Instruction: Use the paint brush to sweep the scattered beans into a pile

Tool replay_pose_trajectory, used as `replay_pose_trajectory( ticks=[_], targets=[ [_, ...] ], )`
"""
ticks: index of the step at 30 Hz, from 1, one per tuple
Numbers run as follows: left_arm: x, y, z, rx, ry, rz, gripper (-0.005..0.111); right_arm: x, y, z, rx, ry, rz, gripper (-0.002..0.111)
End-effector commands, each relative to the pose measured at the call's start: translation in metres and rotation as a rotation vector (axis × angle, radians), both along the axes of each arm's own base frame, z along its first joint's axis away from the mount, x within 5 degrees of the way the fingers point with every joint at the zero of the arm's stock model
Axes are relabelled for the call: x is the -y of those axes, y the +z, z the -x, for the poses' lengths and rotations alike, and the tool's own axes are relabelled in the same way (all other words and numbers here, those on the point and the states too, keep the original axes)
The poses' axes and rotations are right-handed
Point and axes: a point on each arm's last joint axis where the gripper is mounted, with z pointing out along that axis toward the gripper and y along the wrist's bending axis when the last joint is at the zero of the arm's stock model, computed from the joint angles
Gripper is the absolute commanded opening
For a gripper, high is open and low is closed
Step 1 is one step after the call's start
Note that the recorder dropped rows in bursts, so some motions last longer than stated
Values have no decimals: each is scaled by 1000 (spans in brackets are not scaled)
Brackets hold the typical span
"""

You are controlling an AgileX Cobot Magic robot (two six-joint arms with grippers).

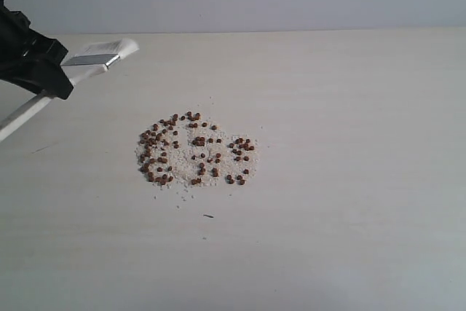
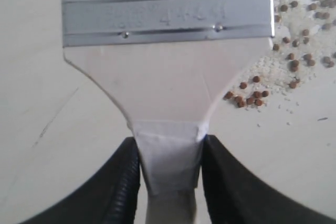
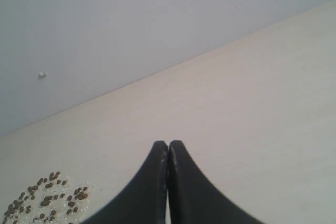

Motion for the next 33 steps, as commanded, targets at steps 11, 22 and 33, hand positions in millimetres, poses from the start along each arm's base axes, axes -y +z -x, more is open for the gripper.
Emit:
replay_pose_trajectory(
  ticks=[11,22,33],
  targets=[
    [16,13,4,6,-42,195,0,0,0,0,11,-5,6,0],
    [17,13,16,-116,-77,196,0,1,13,-1,157,-17,-90,0],
    [56,15,38,-185,-194,236,0,-1,16,-1,149,-20,-367,0]
  ],
)
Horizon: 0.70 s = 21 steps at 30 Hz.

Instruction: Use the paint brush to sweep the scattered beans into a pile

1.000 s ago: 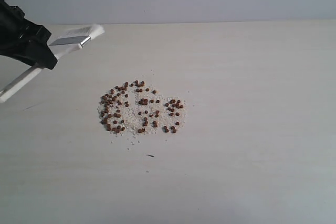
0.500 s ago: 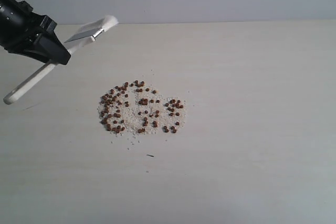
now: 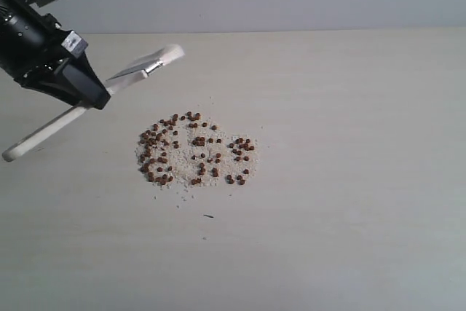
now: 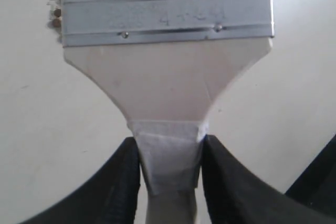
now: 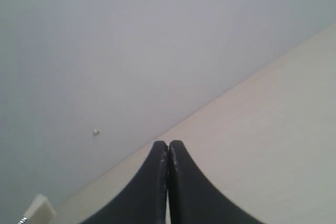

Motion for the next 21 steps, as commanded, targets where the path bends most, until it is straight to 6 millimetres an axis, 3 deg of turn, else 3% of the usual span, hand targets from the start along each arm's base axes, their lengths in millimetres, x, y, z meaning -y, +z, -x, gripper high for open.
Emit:
replay_pose_trajectory(
  ticks=[1,6,10,13,15,17,21],
  targets=[
    [27,9,15,-20,-46,74,0,0,1,0,13,-2,-133,0],
    [51,11,29,-36,-109,112,0,-1,2,0,3,7,-252,0],
    [57,11,33,-33,-138,111,0,-1,5,1,7,13,-273,0],
    [58,11,33,-17,-140,114,0,-1,22,4,63,20,-211,0],
    [58,11,31,8,-136,117,0,0,44,8,147,14,-165,0],
    [59,11,30,23,-141,119,0,-3,69,16,195,42,-7,0],
    [59,11,29,44,-153,123,0,-16,105,-7,48,195,477,0]
  ],
)
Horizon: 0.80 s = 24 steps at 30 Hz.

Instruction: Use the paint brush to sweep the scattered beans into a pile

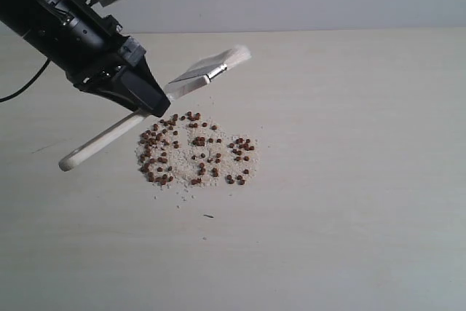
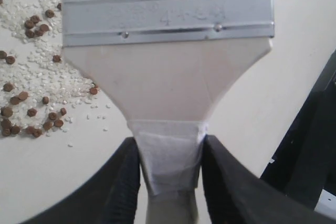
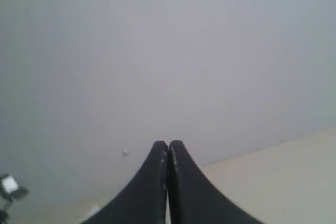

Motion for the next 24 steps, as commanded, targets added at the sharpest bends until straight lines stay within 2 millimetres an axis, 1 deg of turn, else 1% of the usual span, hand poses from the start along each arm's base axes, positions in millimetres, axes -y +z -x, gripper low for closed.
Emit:
replay_pose_trajectory(
  ticks=[1,2,4,5,7,8,10,12,15,24],
  targets=[
    [2,6,2,25,-5,23,0,-14,29,-31,-155,151,455,0],
    [1,5,3,24,-10,16,0,-20,36,-44,-216,238,577,0],
    [0,4,3,28,-20,0,0,-27,40,-55,-275,384,726,0],
    [-1,4,3,34,-24,-11,0,-32,41,-60,-287,467,774,0],
    [-2,3,2,40,-28,-27,0,-45,48,-69,-249,645,810,0],
    [-2,3,2,41,-27,-26,0,-49,51,-72,-245,682,787,0],
    [0,4,1,41,-6,2,0,-50,50,-75,-300,670,671,0],
    [4,7,0,36,23,50,0,-49,49,-75,-350,655,612,0],
    [6,8,-2,43,39,67,0,-48,47,-75,-386,643,595,0],
    [3,6,0,35,16,28,0,-48,45,-75,-412,631,558,0]
  ],
)
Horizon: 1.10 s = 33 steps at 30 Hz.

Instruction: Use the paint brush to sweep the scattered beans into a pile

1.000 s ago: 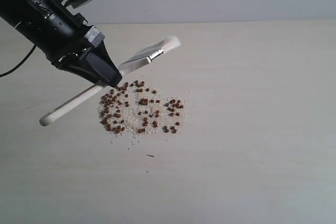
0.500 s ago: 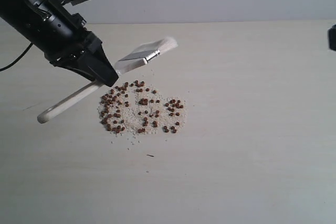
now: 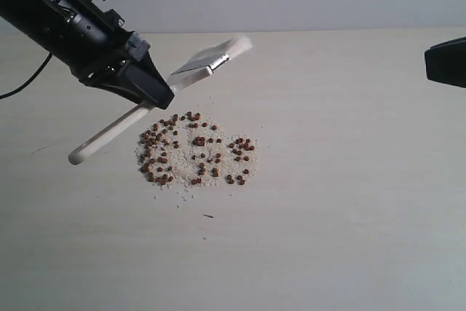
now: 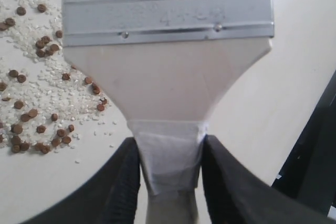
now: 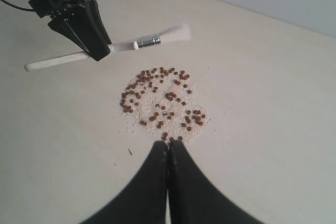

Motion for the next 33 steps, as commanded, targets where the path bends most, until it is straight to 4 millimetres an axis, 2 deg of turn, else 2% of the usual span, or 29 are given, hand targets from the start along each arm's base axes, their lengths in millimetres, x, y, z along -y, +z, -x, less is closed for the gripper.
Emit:
replay_pose_trajectory(
  ticks=[1,3,6,10,18,23,25,30,33],
  targets=[
    [0,5,5,-4,-14,0,0,0,0,-1,-34,-28,-32,0],
    [0,5,6,-32,-1,1,0,0,-1,0,-62,-43,-50,0],
    [1,7,10,-179,119,-10,0,-1,-2,2,-102,-34,-64,0],
    [2,7,12,-326,261,-40,0,-7,-4,7,-60,77,6,0],
    [5,4,10,-419,342,-35,0,-14,-18,14,41,283,197,11],
    [9,-4,7,-458,348,-24,0,-19,-23,9,109,369,271,17],
    [12,-6,5,-474,337,7,0,-22,-24,1,58,292,219,19],
    [22,-2,3,-524,316,149,0,-30,-29,-24,-217,1,-89,26],
    [24,1,2,-526,309,184,0,-35,-37,-34,-327,-6,-87,36]
  ],
)
